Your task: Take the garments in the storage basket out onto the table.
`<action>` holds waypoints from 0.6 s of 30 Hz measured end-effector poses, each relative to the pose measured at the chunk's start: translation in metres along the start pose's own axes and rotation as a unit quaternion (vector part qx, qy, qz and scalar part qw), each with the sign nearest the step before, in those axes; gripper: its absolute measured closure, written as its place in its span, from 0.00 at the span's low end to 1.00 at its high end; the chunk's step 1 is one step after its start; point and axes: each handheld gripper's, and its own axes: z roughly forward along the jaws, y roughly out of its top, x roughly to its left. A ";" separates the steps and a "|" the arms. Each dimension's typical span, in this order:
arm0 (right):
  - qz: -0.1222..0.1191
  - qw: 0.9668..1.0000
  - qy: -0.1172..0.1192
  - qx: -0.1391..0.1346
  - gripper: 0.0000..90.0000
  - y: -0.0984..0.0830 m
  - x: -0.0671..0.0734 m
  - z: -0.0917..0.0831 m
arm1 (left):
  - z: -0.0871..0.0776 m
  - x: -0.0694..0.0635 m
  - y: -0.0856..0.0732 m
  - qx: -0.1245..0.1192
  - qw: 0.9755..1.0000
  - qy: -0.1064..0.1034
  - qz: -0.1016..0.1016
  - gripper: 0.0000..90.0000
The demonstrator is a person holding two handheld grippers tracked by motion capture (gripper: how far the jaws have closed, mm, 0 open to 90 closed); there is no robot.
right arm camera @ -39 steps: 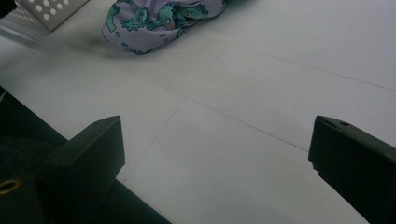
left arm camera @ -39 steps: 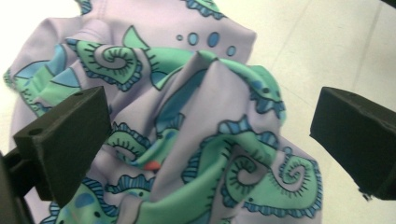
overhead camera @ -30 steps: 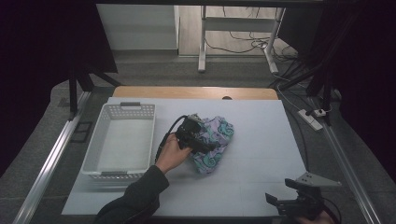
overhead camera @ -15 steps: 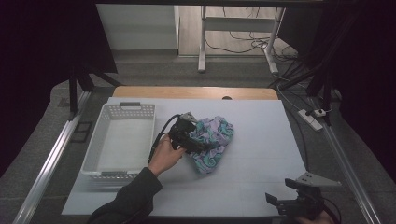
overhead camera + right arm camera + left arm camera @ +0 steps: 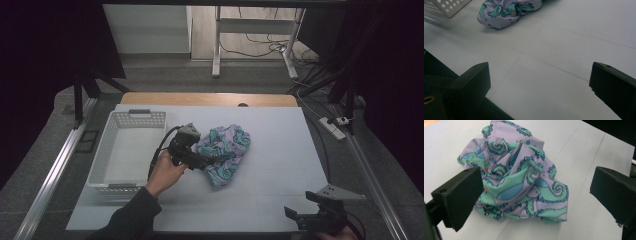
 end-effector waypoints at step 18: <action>-0.005 1.000 0.005 0.000 0.01 0.000 0.001 0.000 | -0.027 0.004 -0.038 -0.027 0.999 0.004 -0.025 0.00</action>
